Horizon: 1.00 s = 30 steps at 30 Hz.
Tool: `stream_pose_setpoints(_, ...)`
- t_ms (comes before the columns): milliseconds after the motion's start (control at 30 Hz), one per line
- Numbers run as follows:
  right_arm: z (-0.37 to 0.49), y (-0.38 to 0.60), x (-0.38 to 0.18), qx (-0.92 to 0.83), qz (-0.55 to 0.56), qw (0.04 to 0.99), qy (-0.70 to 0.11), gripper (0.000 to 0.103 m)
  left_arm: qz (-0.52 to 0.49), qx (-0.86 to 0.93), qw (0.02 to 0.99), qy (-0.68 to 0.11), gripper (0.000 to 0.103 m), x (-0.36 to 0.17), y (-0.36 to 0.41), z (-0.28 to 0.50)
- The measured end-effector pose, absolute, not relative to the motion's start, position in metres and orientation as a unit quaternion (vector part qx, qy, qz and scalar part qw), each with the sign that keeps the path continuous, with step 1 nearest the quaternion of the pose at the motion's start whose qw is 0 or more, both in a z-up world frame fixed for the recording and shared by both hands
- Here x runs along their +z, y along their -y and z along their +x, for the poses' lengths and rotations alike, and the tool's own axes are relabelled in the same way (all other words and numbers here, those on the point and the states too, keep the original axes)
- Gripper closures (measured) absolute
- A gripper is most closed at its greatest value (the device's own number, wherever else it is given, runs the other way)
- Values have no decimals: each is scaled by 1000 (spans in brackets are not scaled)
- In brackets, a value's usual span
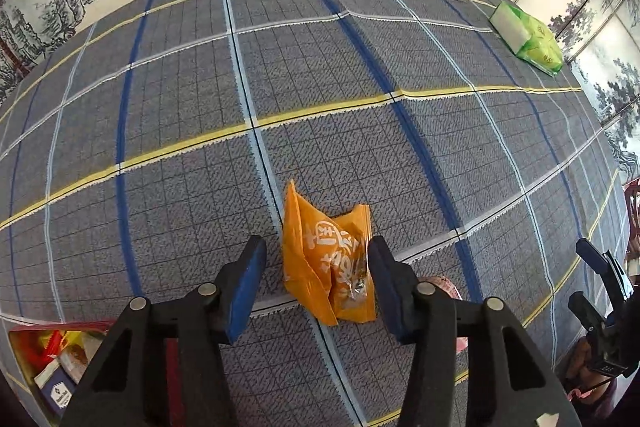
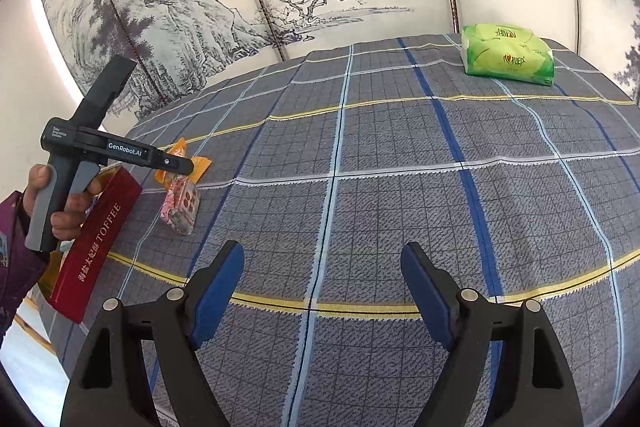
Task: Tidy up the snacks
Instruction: 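Grasp the orange snack bag with the left gripper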
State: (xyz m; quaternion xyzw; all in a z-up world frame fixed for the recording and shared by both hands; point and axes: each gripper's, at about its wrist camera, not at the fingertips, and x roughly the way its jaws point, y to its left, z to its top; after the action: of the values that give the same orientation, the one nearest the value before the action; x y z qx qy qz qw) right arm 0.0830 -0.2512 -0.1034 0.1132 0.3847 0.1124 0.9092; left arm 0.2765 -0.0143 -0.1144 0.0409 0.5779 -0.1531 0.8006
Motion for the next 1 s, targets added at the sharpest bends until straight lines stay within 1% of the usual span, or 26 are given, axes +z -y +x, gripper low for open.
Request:
stream_pose_setpoints(67, 84, 251, -104, 112, 112, 909, -386, 22, 43, -154, 795, -585, 65, -119, 18, 277)
stream_pose_setpoints(133, 84, 251, -104, 111, 112, 908, -387, 21, 52, -151, 802, -576, 67, -118, 21, 274)
stream_pose_setpoints(200, 85, 251, -104, 111, 112, 908, -389, 21, 60, -147, 808, -568, 73, -116, 24, 270)
stream_pose_setpoints(233, 86, 251, -104, 110, 113, 908, -389, 21, 69, -142, 810, -564, 74, -114, 27, 268)
stream_pose_setpoints(300, 86, 251, -105, 108, 113, 907, -391, 21, 79, -118, 825, -547, 74, -103, 28, 259)
stream_pose_setpoints(400, 87, 251, -106, 107, 113, 906, -394, 21, 35, -126, 845, -518, 74, -75, 20, 236)
stream_pose_setpoints(500, 87, 250, -106, 106, 110, 907, -393, 20, 25, -117, 867, -483, 73, -44, 15, 195)
stream_pose_setpoints(667, 83, 243, -100, 119, 94, 913, -379, 21, 22, -115, 886, -448, 73, -14, 5, 136)
stream_pose_setpoints(767, 86, 221, -97, 168, 96, 903, -384, 21, 21, -113, 896, -430, 73, -1, -3, 108)
stream_pose_setpoints(833, 91, 196, -92, 201, 79, 899, -381, 21, 31, -108, 901, -420, 73, 6, -6, 94)
stream_pose_setpoints(1000, 120, 137, -84, 251, 47, 889, -380, 21, 17, -104, 904, -415, 73, 13, -21, 69)
